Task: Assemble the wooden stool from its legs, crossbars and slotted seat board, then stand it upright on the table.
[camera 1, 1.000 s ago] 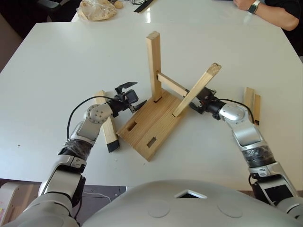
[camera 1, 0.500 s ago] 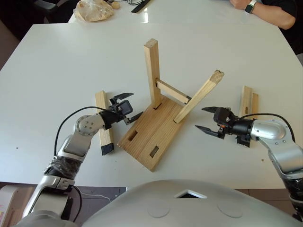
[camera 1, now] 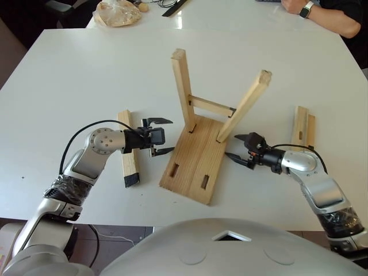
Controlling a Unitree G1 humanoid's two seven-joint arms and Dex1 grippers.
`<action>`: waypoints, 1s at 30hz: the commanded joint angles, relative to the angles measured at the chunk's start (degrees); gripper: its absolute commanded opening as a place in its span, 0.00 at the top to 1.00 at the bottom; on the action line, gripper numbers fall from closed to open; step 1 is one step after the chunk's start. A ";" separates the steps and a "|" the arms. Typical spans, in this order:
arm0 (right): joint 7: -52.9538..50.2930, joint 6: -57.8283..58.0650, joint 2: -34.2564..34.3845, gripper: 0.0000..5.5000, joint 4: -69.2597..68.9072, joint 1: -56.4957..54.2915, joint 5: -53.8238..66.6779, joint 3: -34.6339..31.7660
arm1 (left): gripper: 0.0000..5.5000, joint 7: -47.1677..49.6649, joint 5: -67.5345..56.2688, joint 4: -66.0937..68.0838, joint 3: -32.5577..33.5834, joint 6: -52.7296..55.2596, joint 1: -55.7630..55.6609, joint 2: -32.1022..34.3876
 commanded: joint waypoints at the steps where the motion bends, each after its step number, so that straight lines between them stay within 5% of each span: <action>1: -3.14 0.42 4.34 0.35 4.01 -3.01 -0.67 0.87 | 0.19 3.42 5.29 5.58 -3.11 3.81 0.78 -3.70; 7: -8.06 -1.56 8.68 0.35 9.79 -7.86 -3.51 1.46 | 0.19 11.10 4.49 8.35 -1.01 6.72 -3.18 -9.96; 18: -21.37 -0.16 12.07 0.35 10.50 -10.76 -4.91 -8.90 | 0.19 15.43 -1.68 -1.77 5.92 14.20 5.28 -10.87; 30: -36.11 0.30 15.25 0.35 18.56 -29.01 -3.58 -21.90 | 0.19 49.69 -3.52 -1.75 25.82 27.43 -9.35 -25.85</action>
